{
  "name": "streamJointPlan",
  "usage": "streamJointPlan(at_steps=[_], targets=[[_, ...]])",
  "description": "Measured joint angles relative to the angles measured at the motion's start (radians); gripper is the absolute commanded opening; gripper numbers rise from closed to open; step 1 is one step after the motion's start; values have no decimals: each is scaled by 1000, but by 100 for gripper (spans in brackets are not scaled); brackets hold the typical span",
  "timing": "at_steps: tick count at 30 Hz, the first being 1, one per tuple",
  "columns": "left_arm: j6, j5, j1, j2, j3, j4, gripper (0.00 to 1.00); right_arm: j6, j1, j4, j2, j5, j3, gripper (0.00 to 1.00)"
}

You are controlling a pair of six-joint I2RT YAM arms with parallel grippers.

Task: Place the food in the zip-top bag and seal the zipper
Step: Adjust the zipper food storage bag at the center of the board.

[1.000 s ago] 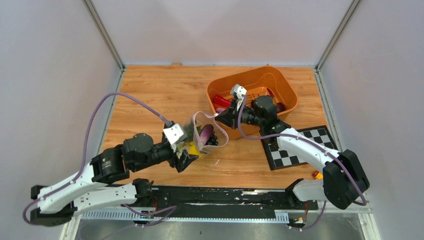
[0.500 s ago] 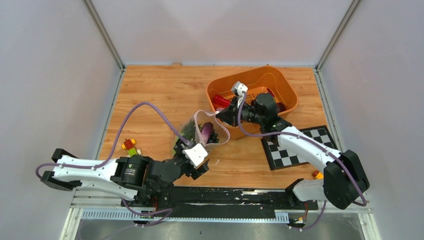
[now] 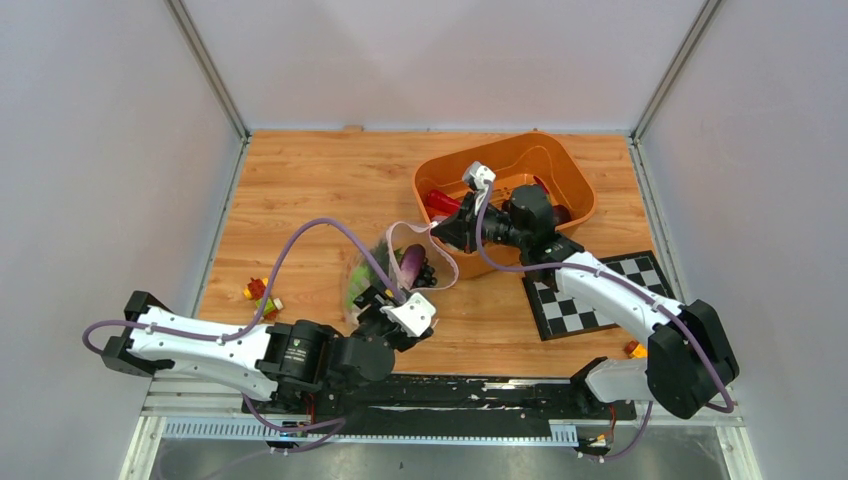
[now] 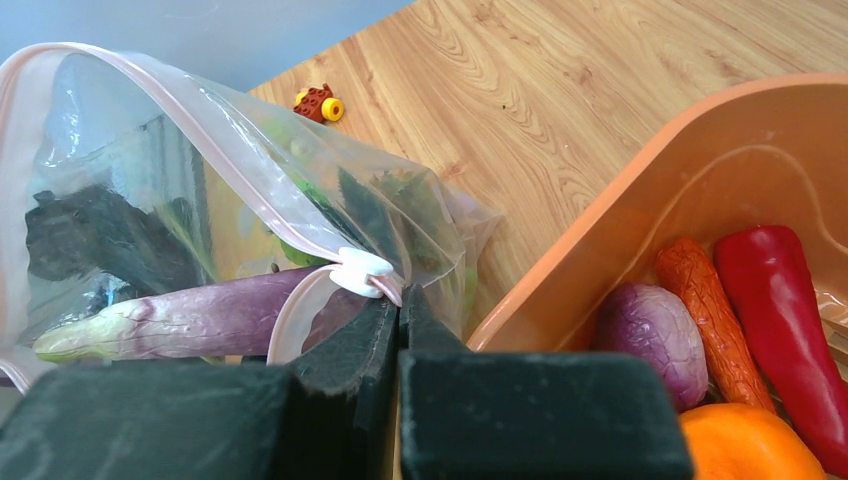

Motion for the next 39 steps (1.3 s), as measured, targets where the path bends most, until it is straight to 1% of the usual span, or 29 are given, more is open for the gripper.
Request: streamJointPlan(at_steps=[4,7,9,12,16,17,25,28,30,35,37,39], targets=[[-4,-19,0,-10,-21,18,62,11,0,-6,0,-3,6,0],[-4,-35,0,-18,-44,38,46,19,0,-7,0,-10,8,0],[-3,-43,0,-21,-64,55,37,23,0,-7,0,-12,9,0],[4,-55,0,-23,-92,75,20,28,0,-7,0,-14,9,0],[11,-61,0,-41,-112,97,1,29,0,-8,0,-13,9,0],[12,-62,0,-51,-117,101,0,29,0,-8,0,-13,9,0],[29,-61,0,-189,-151,127,0,29,0,-14,-3,-12,9,0],[29,-62,0,-258,-151,122,0,17,0,-33,-18,-12,9,0],[28,-62,0,-338,-151,110,0,-8,0,-60,-40,-11,9,0],[9,-84,0,-529,-128,37,0,-63,-28,-114,-110,-35,9,0],[-6,-102,0,-557,-85,-11,0,-71,-50,-124,-144,-55,9,0],[-19,-107,0,-548,-49,-53,0,-79,-64,-128,-167,-78,9,0]])
